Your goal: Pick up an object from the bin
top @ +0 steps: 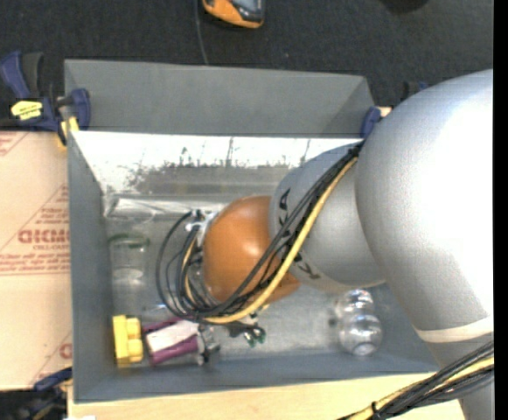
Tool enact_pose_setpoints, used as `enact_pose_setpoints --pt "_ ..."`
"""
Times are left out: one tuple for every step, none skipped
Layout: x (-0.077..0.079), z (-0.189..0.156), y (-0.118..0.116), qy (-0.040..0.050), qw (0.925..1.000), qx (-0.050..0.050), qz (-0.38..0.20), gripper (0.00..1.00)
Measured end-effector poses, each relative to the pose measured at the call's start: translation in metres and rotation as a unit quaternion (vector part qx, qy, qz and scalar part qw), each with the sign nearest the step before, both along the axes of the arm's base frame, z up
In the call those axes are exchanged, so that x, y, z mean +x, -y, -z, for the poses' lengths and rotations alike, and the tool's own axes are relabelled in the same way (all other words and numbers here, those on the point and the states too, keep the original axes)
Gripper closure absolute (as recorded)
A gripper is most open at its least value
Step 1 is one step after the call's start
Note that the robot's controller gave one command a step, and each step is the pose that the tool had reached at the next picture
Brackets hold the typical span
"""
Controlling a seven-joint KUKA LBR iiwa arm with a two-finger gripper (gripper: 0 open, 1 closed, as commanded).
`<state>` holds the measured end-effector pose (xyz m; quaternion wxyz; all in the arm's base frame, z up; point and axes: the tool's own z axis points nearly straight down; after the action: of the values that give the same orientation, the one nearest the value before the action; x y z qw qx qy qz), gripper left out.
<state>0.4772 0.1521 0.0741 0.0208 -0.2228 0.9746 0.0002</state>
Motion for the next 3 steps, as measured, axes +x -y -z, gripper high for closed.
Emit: enact_pose_setpoints --pt "-0.001 -0.016 0.001 -0.0013 1.0 -0.001 0.001 1.0" --pt "0.0 -0.026 0.001 -0.0004 1.0 0.0 0.004 1.0" --pt "0.0 -0.027 0.002 -0.0005 1.0 0.0 0.004 1.0"
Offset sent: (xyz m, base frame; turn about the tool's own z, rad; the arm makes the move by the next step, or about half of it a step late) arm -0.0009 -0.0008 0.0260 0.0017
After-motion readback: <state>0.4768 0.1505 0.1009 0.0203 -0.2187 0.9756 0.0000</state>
